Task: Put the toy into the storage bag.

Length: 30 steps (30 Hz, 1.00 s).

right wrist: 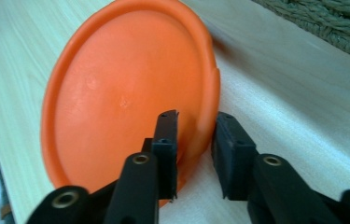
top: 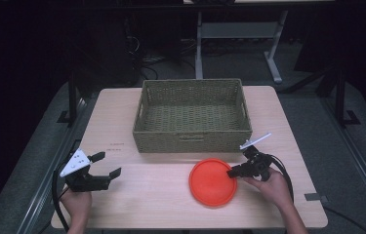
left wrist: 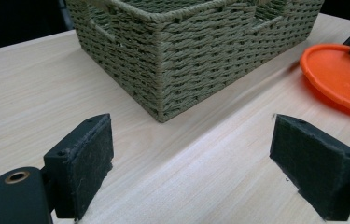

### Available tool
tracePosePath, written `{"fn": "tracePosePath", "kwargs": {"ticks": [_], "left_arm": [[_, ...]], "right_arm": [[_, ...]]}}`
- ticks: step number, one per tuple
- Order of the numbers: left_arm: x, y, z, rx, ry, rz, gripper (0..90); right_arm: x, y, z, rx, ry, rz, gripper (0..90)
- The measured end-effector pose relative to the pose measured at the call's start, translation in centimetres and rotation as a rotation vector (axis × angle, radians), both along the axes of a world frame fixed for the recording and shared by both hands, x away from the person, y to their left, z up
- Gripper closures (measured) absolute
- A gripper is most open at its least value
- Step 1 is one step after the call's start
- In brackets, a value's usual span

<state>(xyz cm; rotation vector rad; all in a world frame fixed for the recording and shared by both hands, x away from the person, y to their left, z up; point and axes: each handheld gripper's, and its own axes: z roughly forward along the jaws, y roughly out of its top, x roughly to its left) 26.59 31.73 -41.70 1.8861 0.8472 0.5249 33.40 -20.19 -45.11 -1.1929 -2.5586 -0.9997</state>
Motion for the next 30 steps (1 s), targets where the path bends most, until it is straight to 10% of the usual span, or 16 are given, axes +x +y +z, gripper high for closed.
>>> {"fn": "tracePosePath", "kwargs": {"ticks": [30], "left_arm": [[-0.1,0.1,0.0,-0.006,-0.004,0.007,12.7]], "right_arm": [[-1.4,0.7,5.5,0.098,-0.069,-0.015,82.0]]}}
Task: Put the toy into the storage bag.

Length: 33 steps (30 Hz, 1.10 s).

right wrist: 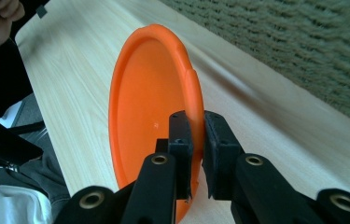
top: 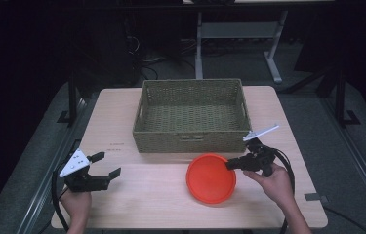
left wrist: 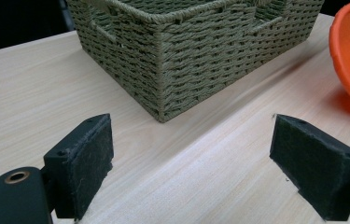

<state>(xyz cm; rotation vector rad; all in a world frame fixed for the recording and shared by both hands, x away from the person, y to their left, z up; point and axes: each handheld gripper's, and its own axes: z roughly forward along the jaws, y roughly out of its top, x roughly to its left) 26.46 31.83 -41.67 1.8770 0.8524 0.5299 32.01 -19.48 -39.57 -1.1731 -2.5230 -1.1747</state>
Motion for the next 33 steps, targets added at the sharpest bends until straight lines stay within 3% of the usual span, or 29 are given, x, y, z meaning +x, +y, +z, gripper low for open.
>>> {"fn": "tracePosePath", "kwargs": {"ticks": [16,33], "left_arm": [[0.0,0.0,0.0,0.002,0.002,0.001,12.7],[0.0,-0.1,0.0,0.001,-0.003,0.001,12.6]], "right_arm": [[-0.3,-1.3,3.9,0.009,-0.054,-0.040,82.0],[0.7,-1.1,7.4,0.011,-0.092,-0.032,82.0]]}}
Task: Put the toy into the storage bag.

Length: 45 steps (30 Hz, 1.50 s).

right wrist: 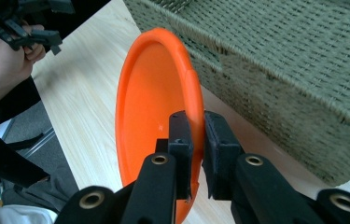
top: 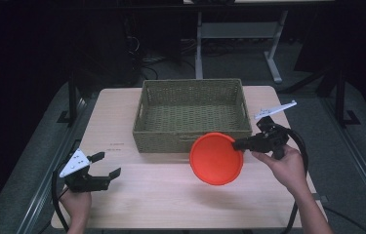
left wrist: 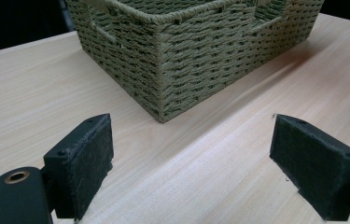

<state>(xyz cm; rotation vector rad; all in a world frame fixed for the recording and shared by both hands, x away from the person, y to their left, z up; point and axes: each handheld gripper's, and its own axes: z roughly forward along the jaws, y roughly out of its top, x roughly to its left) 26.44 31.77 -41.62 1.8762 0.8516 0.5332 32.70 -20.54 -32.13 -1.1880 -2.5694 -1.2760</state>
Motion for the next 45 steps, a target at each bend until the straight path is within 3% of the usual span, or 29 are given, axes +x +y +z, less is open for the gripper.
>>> {"fn": "tracePosePath", "kwargs": {"ticks": [26,45], "left_arm": [[0.0,0.1,0.0,0.002,-0.004,-0.001,12.6],[0.1,0.1,0.0,-0.006,0.002,0.003,12.6]], "right_arm": [[1.9,0.6,3.4,0.012,-0.019,-0.002,82.0],[4.8,0.6,4.7,0.022,-0.009,-0.030,82.0]]}}
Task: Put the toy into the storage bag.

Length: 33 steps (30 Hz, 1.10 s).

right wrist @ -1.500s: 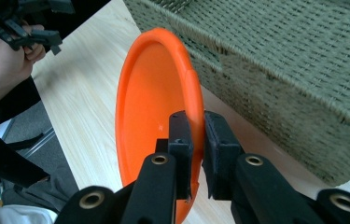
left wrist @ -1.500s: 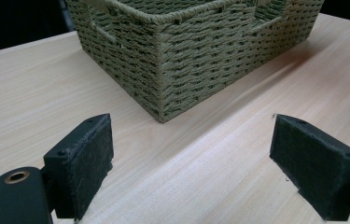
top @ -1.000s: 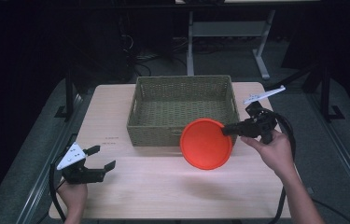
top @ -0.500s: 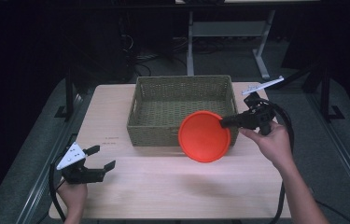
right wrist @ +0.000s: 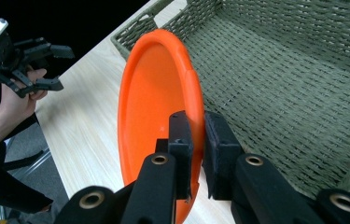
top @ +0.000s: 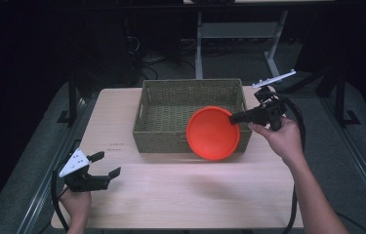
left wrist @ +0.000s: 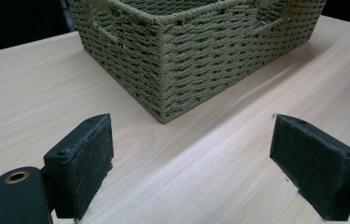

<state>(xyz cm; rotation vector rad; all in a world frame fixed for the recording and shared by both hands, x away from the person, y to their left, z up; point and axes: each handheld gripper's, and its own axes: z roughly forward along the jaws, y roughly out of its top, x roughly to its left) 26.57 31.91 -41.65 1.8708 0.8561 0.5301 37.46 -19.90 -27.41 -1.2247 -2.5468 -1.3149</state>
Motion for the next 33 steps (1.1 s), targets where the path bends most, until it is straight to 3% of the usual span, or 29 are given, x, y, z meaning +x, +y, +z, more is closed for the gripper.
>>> {"fn": "tracePosePath", "kwargs": {"ticks": [33], "left_arm": [[0.2,0.2,-0.1,-0.017,0.002,0.011,12.6]], "right_arm": [[6.2,0.8,1.3,0.081,0.057,-0.051,81.9]]}}
